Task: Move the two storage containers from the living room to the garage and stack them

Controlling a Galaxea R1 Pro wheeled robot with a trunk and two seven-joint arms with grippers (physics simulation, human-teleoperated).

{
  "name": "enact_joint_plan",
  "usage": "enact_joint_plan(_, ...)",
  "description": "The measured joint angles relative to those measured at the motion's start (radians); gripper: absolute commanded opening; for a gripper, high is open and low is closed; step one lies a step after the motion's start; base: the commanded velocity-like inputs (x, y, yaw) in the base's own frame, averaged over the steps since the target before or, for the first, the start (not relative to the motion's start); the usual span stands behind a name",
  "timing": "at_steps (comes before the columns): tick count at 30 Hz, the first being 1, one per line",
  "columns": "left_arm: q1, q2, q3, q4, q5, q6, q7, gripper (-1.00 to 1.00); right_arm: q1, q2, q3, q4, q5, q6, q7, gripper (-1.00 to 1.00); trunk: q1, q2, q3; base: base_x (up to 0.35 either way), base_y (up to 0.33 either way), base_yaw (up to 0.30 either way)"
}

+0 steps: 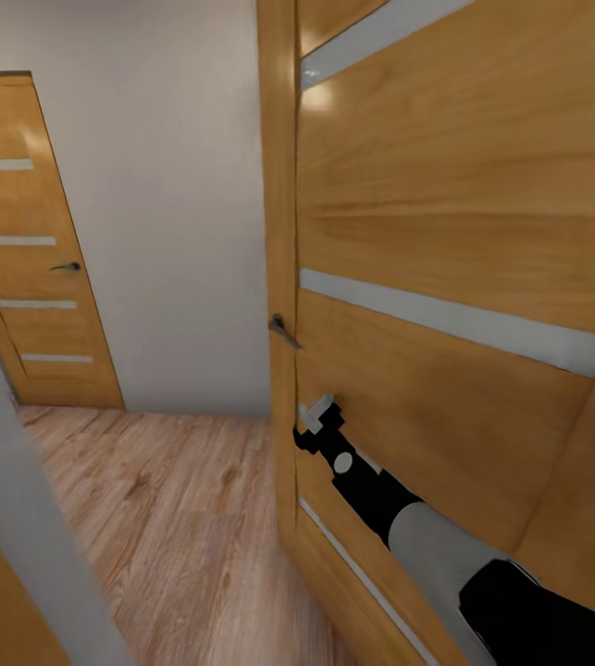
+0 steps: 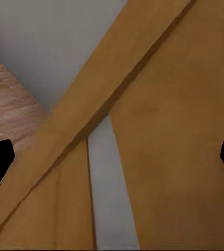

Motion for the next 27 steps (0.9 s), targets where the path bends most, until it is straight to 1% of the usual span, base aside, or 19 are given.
enact_joint_plan(4,0.000,0.000,0.000,0.000,0.000,0.000,0.000,1.00,0.000,0.000,0.000,0.020,0.000,-0.006,0.001,1.00,0.000,0.000,0.000,0.301,0.000,0.000)
enact_joint_plan(14,0.000,0.000,0.000,0.000,0.000,0.000,0.000,1.00,0.000,0.000,0.000,0.024,0.000,-0.008,0.000,1.00,0.000,0.000,0.000,0.255,0.000,0.000)
enact_joint_plan(22,0.000,0.000,0.000,0.000,0.000,0.000,0.000,1.00,0.000,0.000,-0.002,0.025,-0.002,-0.008,0.001,1.00,0.000,0.000,0.000,0.174,0.000,0.000)
enact_joint_plan(27,0.000,0.000,0.000,0.000,0.000,0.000,0.000,1.00,0.000,0.000,-0.001,0.025,-0.002,-0.009,-0.003,1.00,0.000,0.000,0.000,0.082,0.000,0.000)
